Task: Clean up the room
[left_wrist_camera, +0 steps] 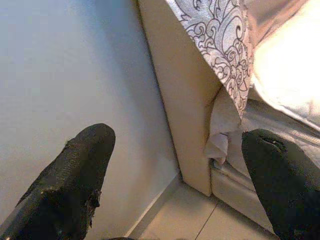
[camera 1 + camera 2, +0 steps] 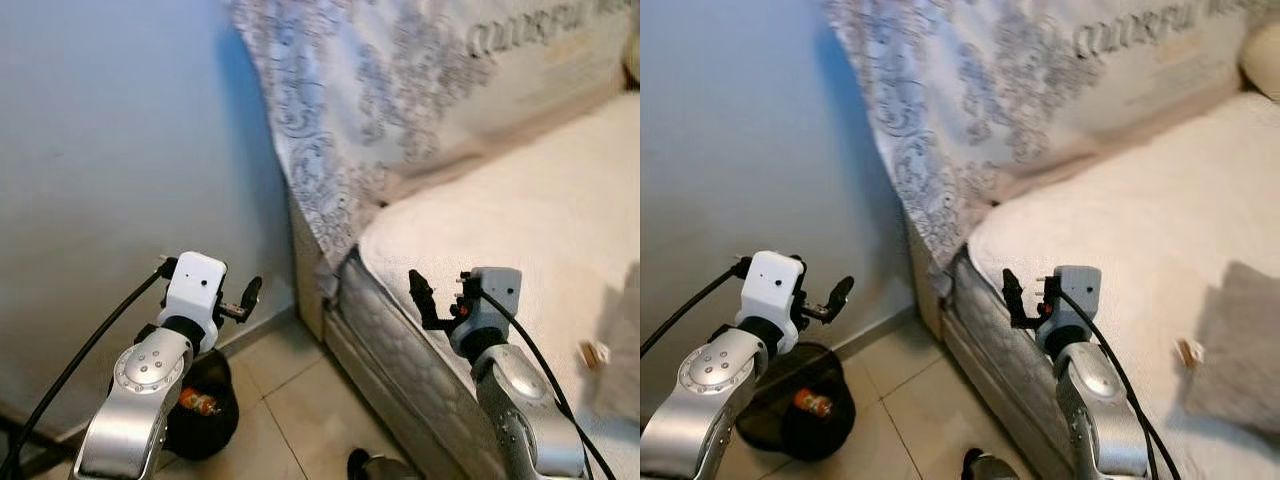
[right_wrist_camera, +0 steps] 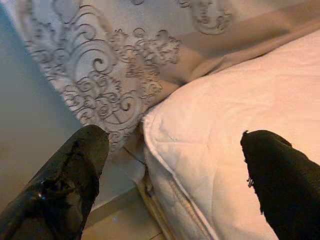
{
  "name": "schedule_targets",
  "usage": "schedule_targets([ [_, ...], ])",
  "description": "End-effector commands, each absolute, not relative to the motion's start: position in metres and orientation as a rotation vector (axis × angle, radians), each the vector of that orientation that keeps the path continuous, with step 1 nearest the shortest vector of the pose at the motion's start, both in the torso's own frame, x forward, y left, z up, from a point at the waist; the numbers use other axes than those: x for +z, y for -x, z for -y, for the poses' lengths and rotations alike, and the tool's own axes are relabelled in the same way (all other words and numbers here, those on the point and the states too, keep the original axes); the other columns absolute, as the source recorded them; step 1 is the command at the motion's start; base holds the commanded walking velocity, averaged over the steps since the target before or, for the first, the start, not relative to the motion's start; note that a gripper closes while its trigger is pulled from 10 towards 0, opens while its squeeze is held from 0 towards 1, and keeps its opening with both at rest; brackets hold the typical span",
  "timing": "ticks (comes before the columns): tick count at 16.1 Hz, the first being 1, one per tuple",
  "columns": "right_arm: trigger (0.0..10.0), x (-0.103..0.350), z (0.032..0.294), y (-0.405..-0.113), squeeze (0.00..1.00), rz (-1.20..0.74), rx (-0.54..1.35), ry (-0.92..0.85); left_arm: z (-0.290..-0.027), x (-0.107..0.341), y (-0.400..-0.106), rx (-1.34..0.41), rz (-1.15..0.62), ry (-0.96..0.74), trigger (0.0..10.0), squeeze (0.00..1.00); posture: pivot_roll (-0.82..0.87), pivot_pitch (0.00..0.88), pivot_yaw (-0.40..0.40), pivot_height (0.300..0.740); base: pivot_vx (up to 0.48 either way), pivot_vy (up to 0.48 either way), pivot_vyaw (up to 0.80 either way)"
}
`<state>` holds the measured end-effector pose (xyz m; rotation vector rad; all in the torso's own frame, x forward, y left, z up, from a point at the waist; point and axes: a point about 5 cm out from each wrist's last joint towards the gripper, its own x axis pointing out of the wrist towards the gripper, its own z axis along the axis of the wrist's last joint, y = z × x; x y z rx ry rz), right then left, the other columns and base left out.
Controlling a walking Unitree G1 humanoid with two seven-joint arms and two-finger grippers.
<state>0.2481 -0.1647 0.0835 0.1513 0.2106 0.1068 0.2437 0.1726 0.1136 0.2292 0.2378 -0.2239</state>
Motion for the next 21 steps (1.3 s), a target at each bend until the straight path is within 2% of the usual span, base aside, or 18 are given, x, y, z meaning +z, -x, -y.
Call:
schedule_targets([
  [1,10.0,0.086,0.168,-0.251,0.00,-0.197,0.093,-0.130,-0.177,0.113,-0.245,-0.193,-0.239,-0.230,10.0,0.00,0.02,0.000,0.042,0.740,0.000,0.000,-0.78],
  [10,10.0,0.088,0.166,-0.252,0.00,-0.184,0.079,-0.116,-0.184,0.115,-0.249,-0.130,-0.226,-0.219,10.0,0.00,0.02,0.000,0.039,0.740,0.000,0.000,-0.78],
  [21,10.0,0.098,0.172,-0.256,0.00,-0.112,0.028,-0.092,-0.181,0.122,-0.251,-0.143,-0.159,-0.184,10.0,0.00,0.03,0.000,0.030,0.740,0.000,0.000,-0.78],
])
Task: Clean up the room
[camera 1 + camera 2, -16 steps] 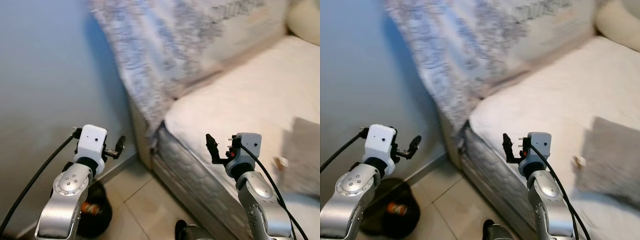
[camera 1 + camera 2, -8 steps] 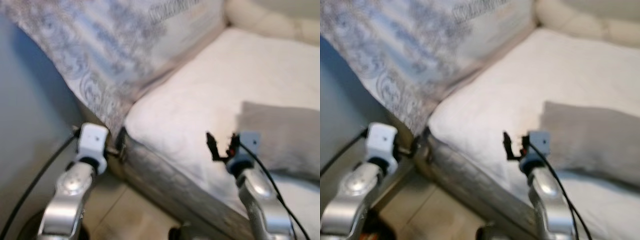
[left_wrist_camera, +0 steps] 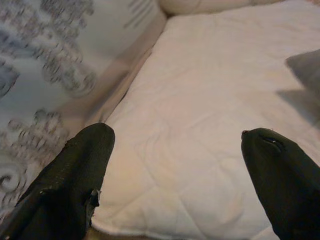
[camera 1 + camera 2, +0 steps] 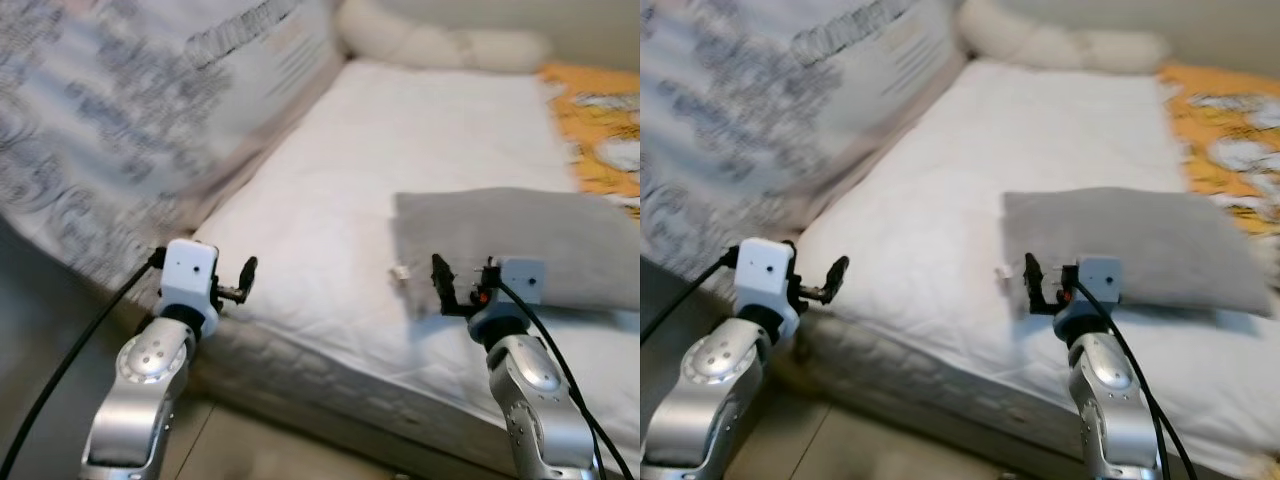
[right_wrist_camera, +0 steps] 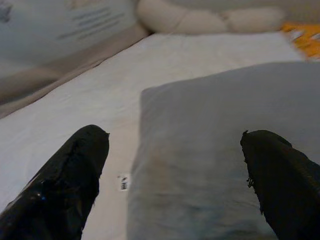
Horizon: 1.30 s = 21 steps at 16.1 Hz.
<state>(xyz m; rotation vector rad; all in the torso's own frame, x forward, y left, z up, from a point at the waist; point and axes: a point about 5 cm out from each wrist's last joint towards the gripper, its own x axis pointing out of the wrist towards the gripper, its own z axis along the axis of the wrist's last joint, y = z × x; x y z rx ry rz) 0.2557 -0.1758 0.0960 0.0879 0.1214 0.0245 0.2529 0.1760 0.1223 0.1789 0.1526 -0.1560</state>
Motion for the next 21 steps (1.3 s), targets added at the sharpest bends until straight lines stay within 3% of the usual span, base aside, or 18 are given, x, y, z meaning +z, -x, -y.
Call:
schedule_targets([
  [1,10.0,0.0964,0.1713,-0.2557,0.00,-0.123,0.027,-0.095,-0.1820,0.1236,-0.2521,-0.140,-0.155,-0.181,10.0,0.00,0.02,0.000,0.035,0.740,0.000,0.000,-0.78],
  [5,10.0,0.0944,0.1746,-0.2570,0.00,-0.126,0.017,-0.067,-0.1809,0.1215,-0.2525,-0.141,-0.156,-0.176,10.0,0.00,0.02,0.000,0.033,0.740,0.263,0.000,-0.73],
  [21,10.0,0.0875,0.1662,-0.2566,0.00,-0.174,0.099,-0.038,-0.1825,0.1205,-0.2550,-0.128,-0.157,-0.178,10.0,0.00,0.02,0.000,0.033,0.740,0.364,0.000,0.00],
])
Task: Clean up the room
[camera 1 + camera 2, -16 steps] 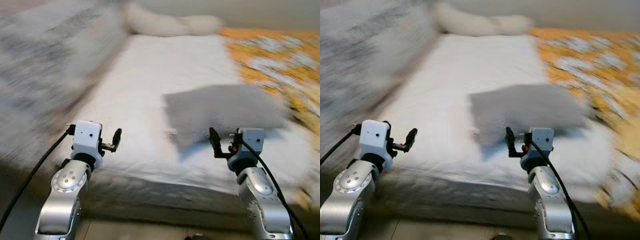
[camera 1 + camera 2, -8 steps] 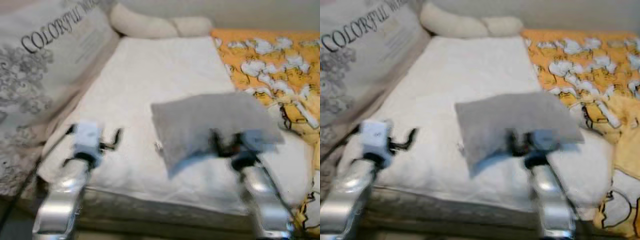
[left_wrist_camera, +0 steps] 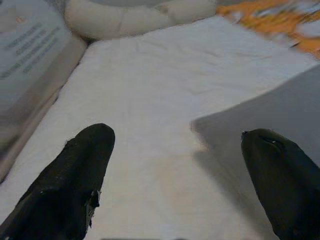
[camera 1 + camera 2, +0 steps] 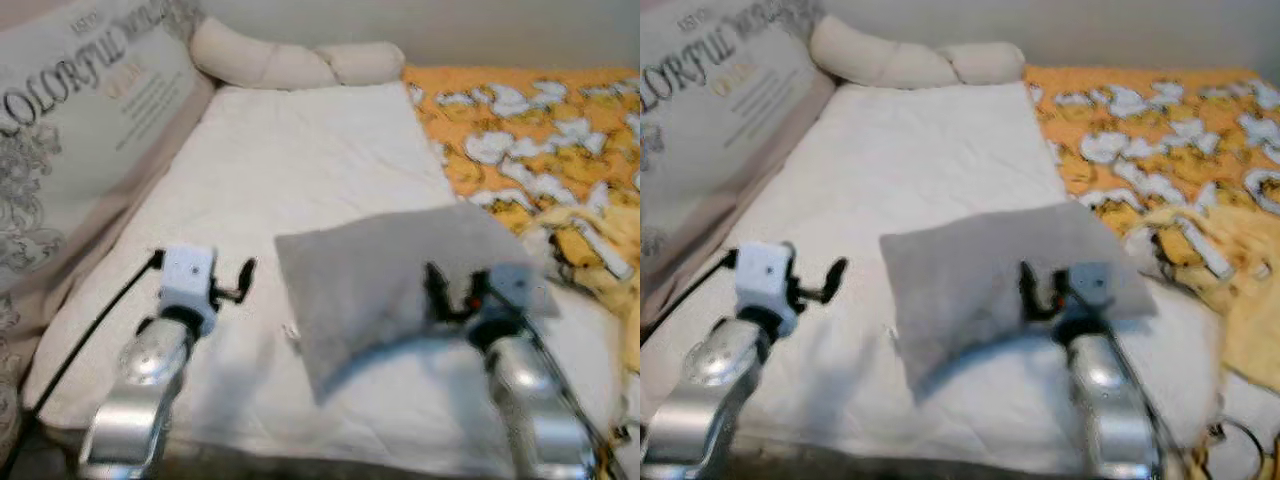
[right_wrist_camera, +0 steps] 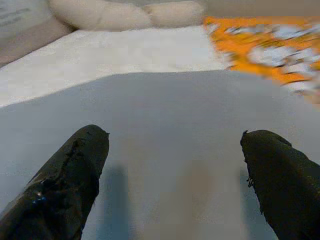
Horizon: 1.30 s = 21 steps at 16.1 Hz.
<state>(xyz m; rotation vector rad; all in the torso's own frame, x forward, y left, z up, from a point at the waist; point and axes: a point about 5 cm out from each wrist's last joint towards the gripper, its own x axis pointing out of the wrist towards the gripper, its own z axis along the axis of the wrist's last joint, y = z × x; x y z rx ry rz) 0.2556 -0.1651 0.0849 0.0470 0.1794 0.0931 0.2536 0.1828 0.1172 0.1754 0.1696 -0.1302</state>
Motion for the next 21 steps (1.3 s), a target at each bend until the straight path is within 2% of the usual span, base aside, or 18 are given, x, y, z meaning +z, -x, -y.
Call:
schedule_targets([
  [1,10.0,0.087,0.166,-0.256,0.00,-0.178,0.103,-0.038,-0.183,0.120,-0.255,-0.129,-0.160,-0.183,10.0,0.00,0.02,0.000,0.034,0.740,0.285,0.000,0.00],
  [8,10.0,0.078,0.173,-0.251,0.00,-0.232,0.038,-0.074,-0.178,0.118,-0.247,-0.192,-0.176,-0.223,10.0,0.00,0.02,0.000,0.036,0.740,0.000,0.000,0.00],
  [9,10.0,0.076,0.181,-0.250,0.27,-0.263,0.007,-0.094,-0.174,0.117,-0.244,-0.241,-0.187,-0.228,10.0,0.00,0.02,0.000,0.043,0.740,0.000,0.000,0.00],
  [10,10.0,0.073,0.189,-0.249,0.85,-0.296,-0.047,-0.131,-0.173,0.117,-0.242,-0.277,-0.196,-0.232,10.0,0.00,0.02,0.000,0.045,0.740,0.000,0.000,0.00],
  [11,10.0,0.071,0.191,-0.249,1.00,-0.313,-0.066,-0.153,-0.173,0.117,-0.241,-0.286,-0.199,-0.236,10.0,0.00,0.02,0.000,0.045,0.740,0.000,0.000,0.00],
  [15,10.0,0.069,0.197,-0.245,1.00,-0.325,-0.101,-0.322,-0.177,0.116,-0.241,-0.304,-0.213,-0.250,10.0,0.00,0.02,0.000,0.052,0.740,0.000,0.000,0.00],
  [18,10.0,0.073,0.196,-0.246,1.00,-0.292,-0.082,-0.253,-0.177,0.116,-0.244,-0.259,-0.205,-0.221,10.0,0.00,0.01,0.000,0.055,0.740,0.000,0.000,0.00],
  [19,10.0,0.081,0.192,-0.248,1.00,-0.237,-0.033,-0.140,-0.178,0.116,-0.246,-0.223,-0.199,-0.210,10.0,0.00,0.01,0.000,0.054,0.740,0.000,0.000,0.00],
  [21,10.0,0.093,0.186,-0.250,1.00,-0.161,0.031,-0.073,-0.178,0.117,-0.247,-0.185,-0.185,-0.187,10.0,0.00,0.02,0.000,0.045,0.740,0.000,0.000,0.00],
])
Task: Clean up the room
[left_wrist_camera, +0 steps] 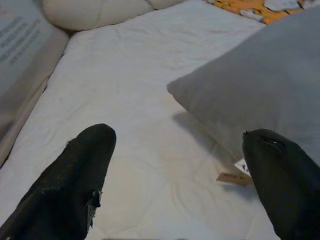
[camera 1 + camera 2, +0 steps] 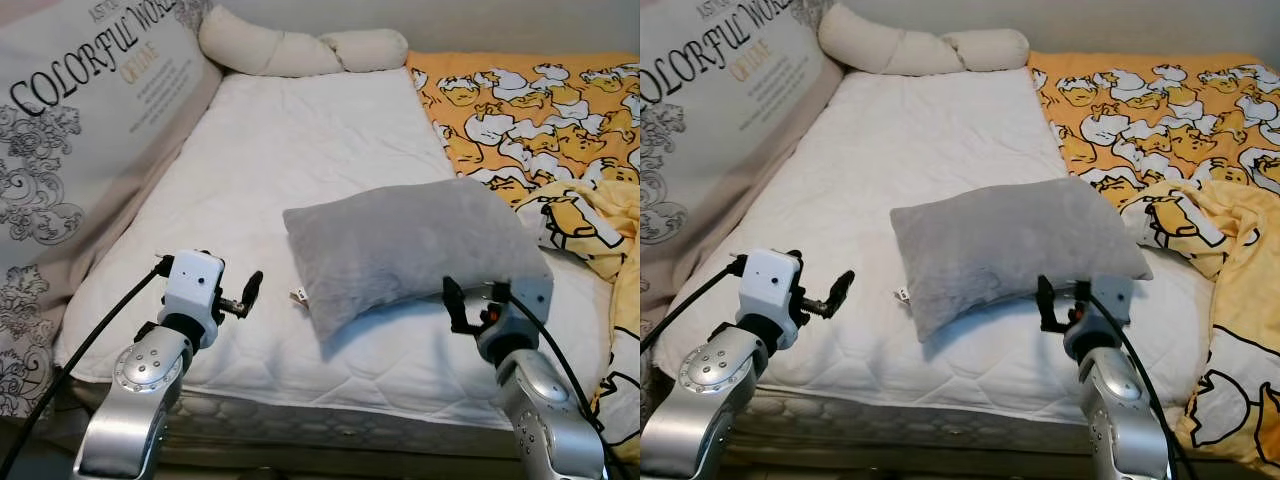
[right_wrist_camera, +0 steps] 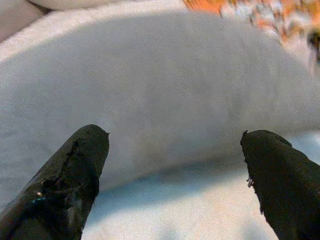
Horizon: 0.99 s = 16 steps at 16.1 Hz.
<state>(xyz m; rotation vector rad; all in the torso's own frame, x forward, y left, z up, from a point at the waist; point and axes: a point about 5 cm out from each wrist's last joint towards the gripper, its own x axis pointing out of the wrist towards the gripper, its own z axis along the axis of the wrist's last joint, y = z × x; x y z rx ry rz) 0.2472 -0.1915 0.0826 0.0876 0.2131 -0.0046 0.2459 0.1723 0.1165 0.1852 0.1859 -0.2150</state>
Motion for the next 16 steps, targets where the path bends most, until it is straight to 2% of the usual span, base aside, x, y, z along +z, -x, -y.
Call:
schedule_targets([
  [1,10.0,0.095,0.185,-0.250,1.00,-0.148,0.043,-0.085,-0.178,0.117,-0.248,-0.181,-0.181,-0.183,10.0,0.00,0.02,0.000,0.045,0.740,0.000,0.000,0.00],
  [3,10.0,0.098,0.185,-0.252,1.00,-0.133,0.048,-0.068,-0.177,0.118,-0.247,-0.179,-0.179,-0.179,10.0,0.00,0.02,0.000,0.041,0.740,0.000,0.000,0.00],
  [8,10.0,0.102,0.166,-0.255,1.00,-0.116,0.163,-0.012,-0.178,0.118,-0.247,-0.152,-0.175,-0.161,10.0,0.00,0.02,0.000,0.030,0.740,0.267,0.000,0.00],
  [11,10.0,0.098,0.165,-0.254,1.00,-0.153,0.177,-0.025,-0.178,0.118,-0.248,-0.150,-0.171,-0.160,10.0,0.00,0.02,0.000,0.030,0.740,0.300,0.000,0.00],
  [12,10.0,0.097,0.165,-0.254,1.00,-0.160,0.172,-0.019,-0.178,0.118,-0.248,-0.150,-0.171,-0.159,10.0,0.00,0.02,0.000,0.031,0.740,0.307,0.000,-0.80],
  [13,10.0,0.097,0.165,-0.254,0.61,-0.150,0.178,-0.021,-0.178,0.117,-0.248,-0.149,-0.170,-0.158,10.0,0.00,0.01,0.000,0.029,0.740,0.304,0.000,0.00],
  [14,10.0,0.097,0.165,-0.254,0.00,-0.153,0.182,-0.001,-0.178,0.117,-0.248,-0.146,-0.170,-0.158,10.0,0.00,0.01,0.000,0.029,0.740,0.300,0.000,0.00],
  [16,10.0,0.096,0.165,-0.254,0.00,-0.161,0.177,0.009,-0.178,0.117,-0.248,-0.141,-0.172,-0.161,10.0,0.00,0.02,0.000,0.029,0.740,0.129,0.000,0.00],
])
